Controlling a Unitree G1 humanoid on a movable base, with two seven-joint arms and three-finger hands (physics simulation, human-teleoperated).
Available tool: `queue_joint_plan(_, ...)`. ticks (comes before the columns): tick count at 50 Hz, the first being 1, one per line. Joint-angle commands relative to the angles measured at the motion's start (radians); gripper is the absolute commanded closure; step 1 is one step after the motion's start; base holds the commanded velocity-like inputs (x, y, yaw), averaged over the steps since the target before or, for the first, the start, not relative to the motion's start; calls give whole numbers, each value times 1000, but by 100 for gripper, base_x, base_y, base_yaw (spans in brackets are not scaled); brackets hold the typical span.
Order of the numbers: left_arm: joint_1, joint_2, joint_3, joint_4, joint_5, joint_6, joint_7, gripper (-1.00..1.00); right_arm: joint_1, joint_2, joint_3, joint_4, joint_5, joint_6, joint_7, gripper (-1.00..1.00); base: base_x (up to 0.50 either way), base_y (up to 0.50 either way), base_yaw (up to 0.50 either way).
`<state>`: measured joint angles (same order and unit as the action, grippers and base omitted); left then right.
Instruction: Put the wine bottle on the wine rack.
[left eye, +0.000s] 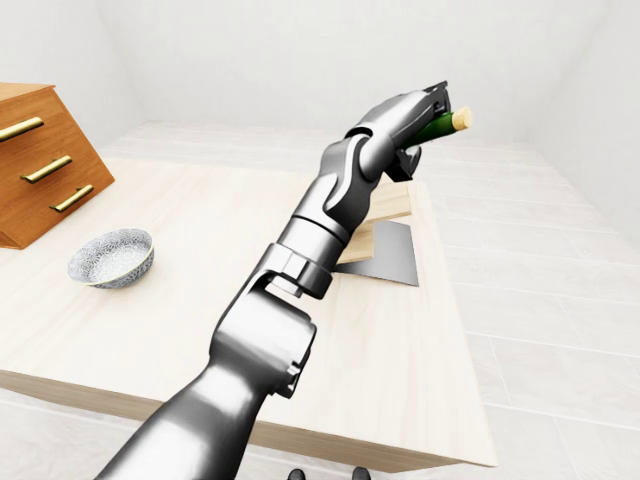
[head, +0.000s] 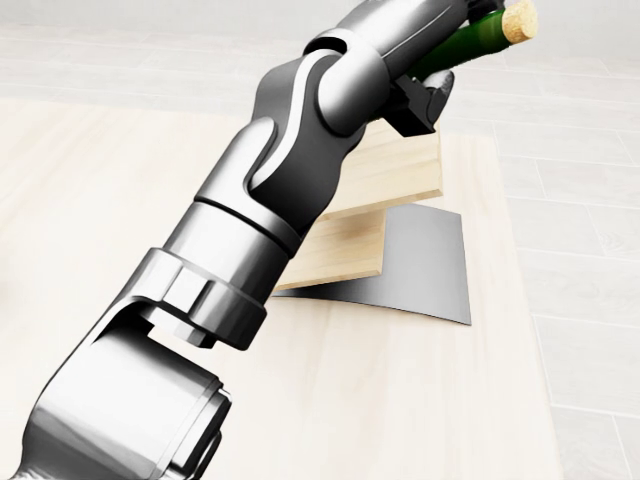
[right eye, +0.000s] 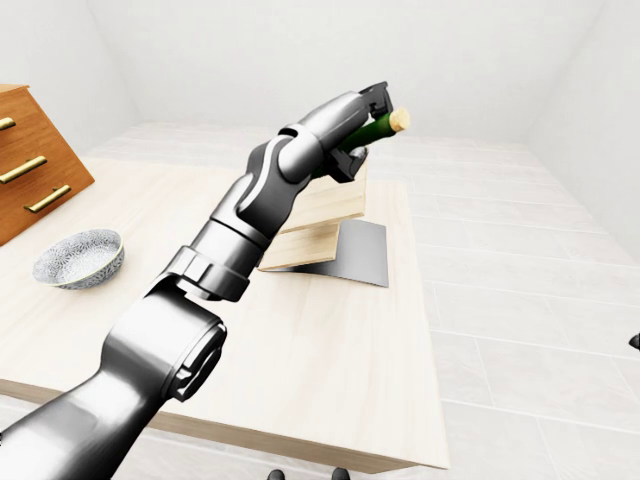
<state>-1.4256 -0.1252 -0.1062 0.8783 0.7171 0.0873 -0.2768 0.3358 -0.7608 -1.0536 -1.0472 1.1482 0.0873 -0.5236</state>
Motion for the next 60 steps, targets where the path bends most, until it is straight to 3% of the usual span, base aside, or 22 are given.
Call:
queue_joint_plan(1, 6, -14, 2, -23, 38, 0, 7, 100, 0, 1, 5, 0, -4, 0, 0, -100, 0, 0, 0)
queue_joint_plan(19, 17, -29, -1, -14, 59, 0, 11, 100, 5, 14, -29, 0, 13, 0, 0, -100, 0, 0, 0)
queue_joint_plan(60, 88, -62, -31, -1, 154, 0, 29, 100, -57, 9, 60, 0, -49, 0, 0, -100, 0, 0, 0)
